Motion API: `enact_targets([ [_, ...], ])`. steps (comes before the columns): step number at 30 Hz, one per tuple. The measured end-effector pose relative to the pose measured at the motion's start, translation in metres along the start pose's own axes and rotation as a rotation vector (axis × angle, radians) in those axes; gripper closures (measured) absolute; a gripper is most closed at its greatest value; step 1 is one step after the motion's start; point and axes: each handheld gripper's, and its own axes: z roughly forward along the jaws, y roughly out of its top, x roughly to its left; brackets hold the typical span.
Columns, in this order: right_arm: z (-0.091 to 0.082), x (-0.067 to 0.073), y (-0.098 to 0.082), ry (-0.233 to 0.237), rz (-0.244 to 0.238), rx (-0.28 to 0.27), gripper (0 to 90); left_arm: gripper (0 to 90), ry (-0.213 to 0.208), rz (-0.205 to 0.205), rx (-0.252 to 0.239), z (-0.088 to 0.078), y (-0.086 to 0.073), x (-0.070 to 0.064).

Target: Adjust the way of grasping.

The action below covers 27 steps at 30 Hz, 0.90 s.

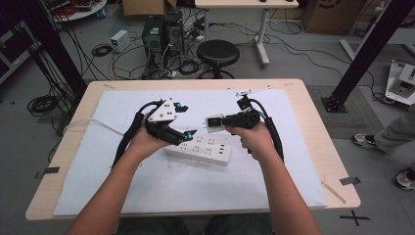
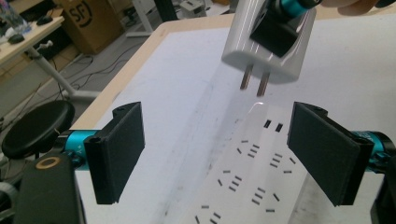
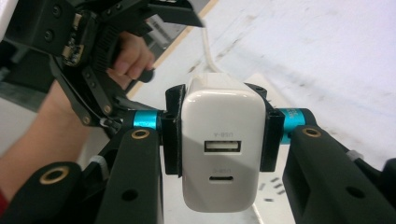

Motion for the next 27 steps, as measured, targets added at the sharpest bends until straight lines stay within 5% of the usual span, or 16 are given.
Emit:
enact_targets([
  [9, -0.012, 0.004, 0.0, -0.077, -0.072, 0.003, 63.1, 18.1, 0.061, -0.107, 0.094, -0.027, -0.006, 0.015],
  [11, -0.017, 0.008, 0.002, -0.128, -0.119, 0.008, 63.1, 18.1, 0.085, -0.151, 0.131, -0.041, -0.007, 0.021],
  [16, -0.025, 0.016, 0.004, -0.16, -0.154, 0.009, 63.1, 18.1, 0.121, -0.175, 0.2, -0.059, -0.003, 0.031],
  [20, -0.031, 0.017, 0.003, -0.177, -0.156, 0.005, 63.1, 18.1, 0.138, -0.194, 0.245, -0.067, -0.003, 0.043],
  [27, -0.039, 0.015, 0.001, -0.215, -0.161, 0.001, 63.1, 18.1, 0.155, -0.287, 0.284, -0.073, -0.014, 0.059],
])
